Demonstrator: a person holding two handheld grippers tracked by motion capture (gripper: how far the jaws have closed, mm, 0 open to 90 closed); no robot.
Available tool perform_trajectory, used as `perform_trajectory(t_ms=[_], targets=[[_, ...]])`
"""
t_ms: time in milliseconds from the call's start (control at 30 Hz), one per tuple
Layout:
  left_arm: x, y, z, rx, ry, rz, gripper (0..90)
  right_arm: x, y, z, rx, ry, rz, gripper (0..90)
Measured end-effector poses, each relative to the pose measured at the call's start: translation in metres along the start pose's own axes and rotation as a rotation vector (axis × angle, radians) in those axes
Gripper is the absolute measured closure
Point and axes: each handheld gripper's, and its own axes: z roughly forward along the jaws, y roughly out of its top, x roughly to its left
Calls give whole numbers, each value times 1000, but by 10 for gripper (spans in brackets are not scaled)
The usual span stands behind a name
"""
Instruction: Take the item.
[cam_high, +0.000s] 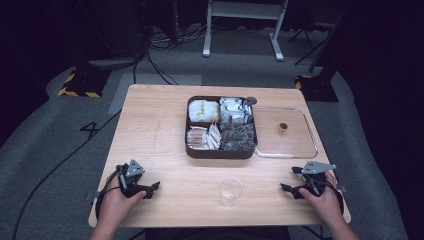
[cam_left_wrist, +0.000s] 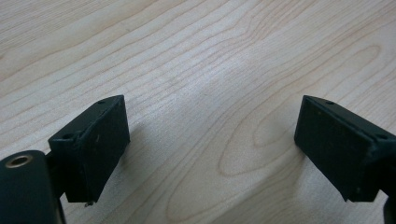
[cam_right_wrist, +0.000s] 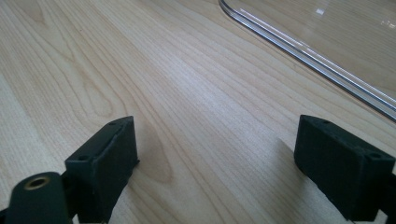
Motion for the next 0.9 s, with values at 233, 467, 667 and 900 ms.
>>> perform_trajectory(t_ms=[233,467,667,900], targets=[[-1,0,0,0,7,-10,105,1,0,0,0,-5,4,134],[-2,-1,-1,-5,18,-17,127,1,0,0,0,-4,4,134],[-1,-1,-2,-11,27,-25,165,1,0,0,0,-4,4,134],[-5,1,-6,15,46,-21,244,1,0,0,-1,-5,4,134]])
